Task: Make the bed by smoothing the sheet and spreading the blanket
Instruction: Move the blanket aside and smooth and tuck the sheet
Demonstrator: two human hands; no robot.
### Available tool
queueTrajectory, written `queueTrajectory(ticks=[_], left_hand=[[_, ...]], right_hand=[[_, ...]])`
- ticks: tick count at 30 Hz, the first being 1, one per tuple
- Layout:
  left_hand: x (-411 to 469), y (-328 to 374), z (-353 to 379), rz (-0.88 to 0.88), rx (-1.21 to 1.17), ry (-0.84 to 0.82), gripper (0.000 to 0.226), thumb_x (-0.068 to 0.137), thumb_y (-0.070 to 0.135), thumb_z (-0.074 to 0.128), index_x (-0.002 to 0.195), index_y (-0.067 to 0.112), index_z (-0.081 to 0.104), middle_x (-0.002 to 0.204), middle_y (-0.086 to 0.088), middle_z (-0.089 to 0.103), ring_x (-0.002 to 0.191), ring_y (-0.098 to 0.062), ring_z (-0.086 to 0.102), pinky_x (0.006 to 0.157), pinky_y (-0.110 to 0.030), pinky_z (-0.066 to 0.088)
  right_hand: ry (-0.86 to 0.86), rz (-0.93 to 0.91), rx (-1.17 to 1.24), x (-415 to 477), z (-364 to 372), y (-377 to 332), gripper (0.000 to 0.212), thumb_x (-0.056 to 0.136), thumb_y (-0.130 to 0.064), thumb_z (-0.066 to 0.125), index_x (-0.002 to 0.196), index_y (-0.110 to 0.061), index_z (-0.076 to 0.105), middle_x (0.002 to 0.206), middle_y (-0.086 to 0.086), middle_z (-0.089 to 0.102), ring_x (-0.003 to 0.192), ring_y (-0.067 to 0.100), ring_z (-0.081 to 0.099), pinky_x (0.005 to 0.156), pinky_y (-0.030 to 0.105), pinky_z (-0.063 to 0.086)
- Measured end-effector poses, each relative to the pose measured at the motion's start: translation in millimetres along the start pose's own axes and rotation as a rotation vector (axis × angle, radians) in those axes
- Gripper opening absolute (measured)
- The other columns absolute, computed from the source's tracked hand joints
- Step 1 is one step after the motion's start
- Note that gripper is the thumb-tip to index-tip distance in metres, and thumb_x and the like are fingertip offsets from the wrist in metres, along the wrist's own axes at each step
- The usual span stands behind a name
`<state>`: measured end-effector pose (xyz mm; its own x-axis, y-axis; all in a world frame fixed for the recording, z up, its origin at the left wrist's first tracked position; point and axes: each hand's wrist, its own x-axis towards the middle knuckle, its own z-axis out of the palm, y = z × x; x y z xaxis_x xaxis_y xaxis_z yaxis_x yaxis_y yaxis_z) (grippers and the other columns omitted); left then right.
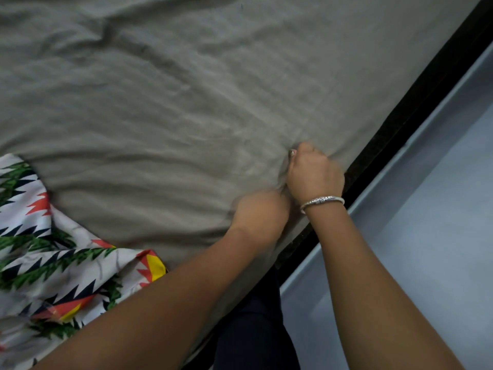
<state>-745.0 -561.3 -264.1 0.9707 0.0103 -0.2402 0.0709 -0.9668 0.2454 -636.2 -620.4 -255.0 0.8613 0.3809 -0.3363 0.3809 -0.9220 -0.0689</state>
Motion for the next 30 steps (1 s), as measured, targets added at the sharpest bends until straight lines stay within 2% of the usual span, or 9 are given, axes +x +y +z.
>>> queueTrajectory(ticks=[3,8,11,14,16,20,23,26,30], left_hand=[[2.1,6.6,-1.4,0.017,-0.051,-0.037,0.025,0.067,0.020,0.037,0.055,0.016,0.059,0.051,0.000,0.057,0.041,-0.020,0.055,0.039,-0.017,0.035],[-9.7,12.2,-2.1,0.190,-0.089,0.078,0.009,0.065,0.027,0.056,0.065,0.019,0.060,0.061,0.000,0.058,0.054,-0.022,0.056,0.049,-0.025,0.035],[8.5,-8.7,-12.1,-0.008,-0.113,0.256,0.014,0.075,0.028,0.049,0.079,0.015,0.053,0.078,-0.010,0.059,0.073,-0.029,0.055,0.068,-0.037,0.034],[40.7,-44.2,-13.2,-0.273,0.005,0.264,0.049,0.078,0.033,0.044,0.117,0.006,0.055,0.123,-0.018,0.058,0.116,-0.035,0.052,0.101,-0.051,0.033],[57.8,-54.2,-10.9,-0.319,0.015,0.218,0.059,0.084,0.033,0.038,0.134,0.004,0.046,0.142,-0.016,0.044,0.132,-0.036,0.040,0.107,-0.058,0.025],[66.3,-38.8,-2.7,-0.300,0.032,0.141,0.061,0.087,0.031,0.035,0.139,0.000,0.038,0.148,-0.018,0.036,0.137,-0.036,0.032,0.109,-0.058,0.023],[54.2,-15.2,-4.5,-0.162,0.030,0.064,0.073,0.079,0.037,0.038,0.140,-0.003,0.035,0.149,-0.023,0.030,0.139,-0.039,0.025,0.111,-0.060,0.017],[56.5,-17.6,-21.0,-0.024,-0.016,0.111,0.071,0.074,0.039,0.044,0.135,0.001,0.045,0.141,-0.018,0.044,0.132,-0.035,0.037,0.112,-0.057,0.017],[104.7,-86.5,-40.1,-0.318,0.066,0.280,0.065,0.077,0.034,0.042,0.132,0.000,0.048,0.138,-0.022,0.048,0.129,-0.036,0.045,0.109,-0.059,0.022]], right_hand=[[-0.009,-0.008,-0.005,-0.4,-2.5,4.1,0.027,0.097,-0.023,0.036,0.108,-0.006,0.054,0.106,0.018,0.064,0.095,0.038,0.063,0.072,0.040,0.047],[0.076,0.154,0.047,-13.8,-7.1,11.8,0.030,0.091,-0.027,0.040,0.097,-0.005,0.060,0.095,0.021,0.066,0.086,0.041,0.061,0.068,0.039,0.047],[0.287,0.057,0.074,-4.9,-4.7,4.7,0.032,0.080,-0.033,0.045,0.084,-0.005,0.059,0.084,0.021,0.063,0.077,0.039,0.058,0.061,0.040,0.046],[0.322,-0.080,0.130,24.3,-2.8,-7.4,0.046,0.078,-0.039,0.048,0.108,-0.007,0.060,0.113,0.020,0.060,0.106,0.040,0.054,0.083,0.046,0.044],[0.246,-0.191,0.081,40.1,0.5,-13.3,0.060,0.084,-0.040,0.042,0.134,-0.009,0.046,0.142,0.017,0.043,0.133,0.038,0.036,0.105,0.052,0.029],[0.113,-0.217,0.029,44.0,13.9,5.3,0.066,0.090,-0.050,0.029,0.149,-0.020,0.021,0.157,0.005,0.018,0.144,0.033,0.013,0.113,0.054,0.007],[0.074,-0.065,0.044,29.6,17.4,26.5,0.069,0.088,-0.056,0.021,0.150,-0.025,0.013,0.159,0.002,0.009,0.144,0.036,0.006,0.110,0.060,0.005],[0.102,0.077,0.089,32.0,3.2,30.5,0.073,0.087,-0.056,0.020,0.150,-0.017,0.018,0.157,0.010,0.014,0.143,0.041,0.011,0.108,0.066,0.008],[0.237,-0.115,0.112,78.7,-23.6,0.9,0.069,0.086,-0.047,0.031,0.147,-0.013,0.029,0.154,0.016,0.023,0.142,0.039,0.017,0.110,0.060,0.007]])
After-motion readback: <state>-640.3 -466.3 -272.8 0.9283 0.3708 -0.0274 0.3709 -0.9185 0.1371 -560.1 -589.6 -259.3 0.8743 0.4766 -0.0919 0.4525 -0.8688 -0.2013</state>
